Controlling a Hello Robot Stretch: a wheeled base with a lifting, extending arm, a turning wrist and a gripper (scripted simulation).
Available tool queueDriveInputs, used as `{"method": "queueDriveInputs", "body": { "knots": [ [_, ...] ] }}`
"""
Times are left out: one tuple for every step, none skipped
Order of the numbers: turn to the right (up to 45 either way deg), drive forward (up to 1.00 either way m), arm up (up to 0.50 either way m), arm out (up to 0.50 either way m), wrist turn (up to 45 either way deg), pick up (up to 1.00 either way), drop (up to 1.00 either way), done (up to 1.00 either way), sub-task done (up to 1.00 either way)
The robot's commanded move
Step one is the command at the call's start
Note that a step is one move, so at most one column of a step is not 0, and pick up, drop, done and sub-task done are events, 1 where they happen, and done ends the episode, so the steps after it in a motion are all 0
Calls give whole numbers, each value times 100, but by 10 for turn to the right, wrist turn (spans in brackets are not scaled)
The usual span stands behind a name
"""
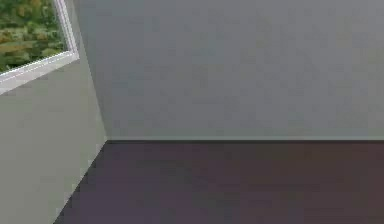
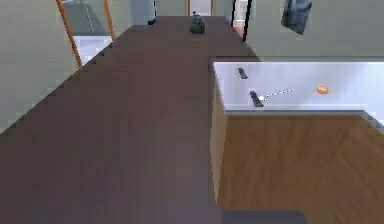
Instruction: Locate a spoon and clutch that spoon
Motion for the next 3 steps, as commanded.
{"method": "queueDriveInputs", "body": {
  "knots": [
    [450, 0, 0, 0, 0, 0, 0, 0, 0],
    [450, 0, 0, 0, 0, 0, 0, 0, 0],
    [450, 0, 0, 0, 0, 0, 0, 0, 0]
  ]
}}
